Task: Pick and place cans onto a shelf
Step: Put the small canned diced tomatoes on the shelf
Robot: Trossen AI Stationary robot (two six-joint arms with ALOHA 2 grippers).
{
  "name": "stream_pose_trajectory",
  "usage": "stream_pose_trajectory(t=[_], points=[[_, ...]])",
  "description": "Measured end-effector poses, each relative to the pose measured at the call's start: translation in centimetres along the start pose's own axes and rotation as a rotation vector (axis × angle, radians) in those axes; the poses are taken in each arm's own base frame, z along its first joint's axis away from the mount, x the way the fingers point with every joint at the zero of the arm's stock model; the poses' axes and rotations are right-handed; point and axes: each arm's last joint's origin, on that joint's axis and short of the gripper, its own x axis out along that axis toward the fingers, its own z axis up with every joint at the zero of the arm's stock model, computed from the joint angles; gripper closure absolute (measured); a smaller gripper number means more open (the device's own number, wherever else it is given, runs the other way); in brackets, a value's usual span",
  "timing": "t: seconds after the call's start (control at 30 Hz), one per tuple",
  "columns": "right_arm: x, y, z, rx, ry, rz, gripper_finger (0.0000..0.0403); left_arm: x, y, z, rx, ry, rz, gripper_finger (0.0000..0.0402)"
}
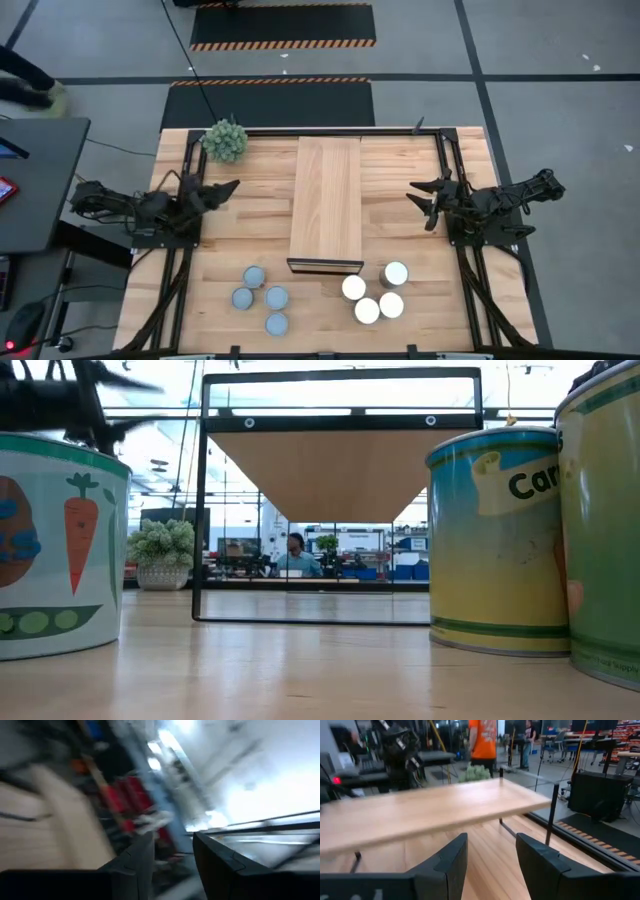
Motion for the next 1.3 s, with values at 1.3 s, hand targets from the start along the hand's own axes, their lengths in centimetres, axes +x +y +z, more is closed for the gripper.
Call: stream_pose_trajectory(t=[1.3], points=[[-1.0,0.2,10.6,0.664,-0.36,0.143,0.0228,5.9,-13.0,1.8,0.591,0.995,0.387,0.0177]])
